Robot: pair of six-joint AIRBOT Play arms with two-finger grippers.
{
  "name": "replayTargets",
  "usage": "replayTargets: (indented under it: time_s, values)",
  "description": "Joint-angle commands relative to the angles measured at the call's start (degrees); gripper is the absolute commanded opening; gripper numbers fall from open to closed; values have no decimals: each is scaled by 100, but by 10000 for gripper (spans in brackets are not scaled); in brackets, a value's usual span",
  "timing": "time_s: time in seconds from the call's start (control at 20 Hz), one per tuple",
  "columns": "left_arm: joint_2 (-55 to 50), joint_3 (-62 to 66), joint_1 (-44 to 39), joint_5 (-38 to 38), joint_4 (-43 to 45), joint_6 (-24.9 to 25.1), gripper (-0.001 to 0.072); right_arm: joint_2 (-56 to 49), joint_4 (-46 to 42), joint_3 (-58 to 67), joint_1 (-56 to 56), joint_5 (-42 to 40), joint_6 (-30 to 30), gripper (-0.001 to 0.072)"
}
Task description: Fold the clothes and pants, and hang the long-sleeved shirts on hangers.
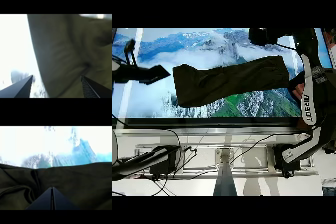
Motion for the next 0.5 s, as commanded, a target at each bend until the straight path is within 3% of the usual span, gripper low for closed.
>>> replayTargets:
  time_s: [0.0,0.2,0.3,0.35,0.45]
  values:
    - [-315,-1032,179,728,-855,332,693,4,4,-2,-4,-240,-26,36]
    - [-1314,-1145,-289,1091,-2391,1259,668,-2,0,-2,-4,-328,-26,36]
    - [-1633,-1141,-426,1224,-2863,1604,538,-20,2,-2,-4,-321,-26,36]
    - [-1679,-1137,-428,1261,-2924,1655,420,-26,2,-2,-4,-295,-26,36]
    - [-1585,-1051,-317,1207,-2885,1655,42,-26,2,-2,-4,-225,-26,36]
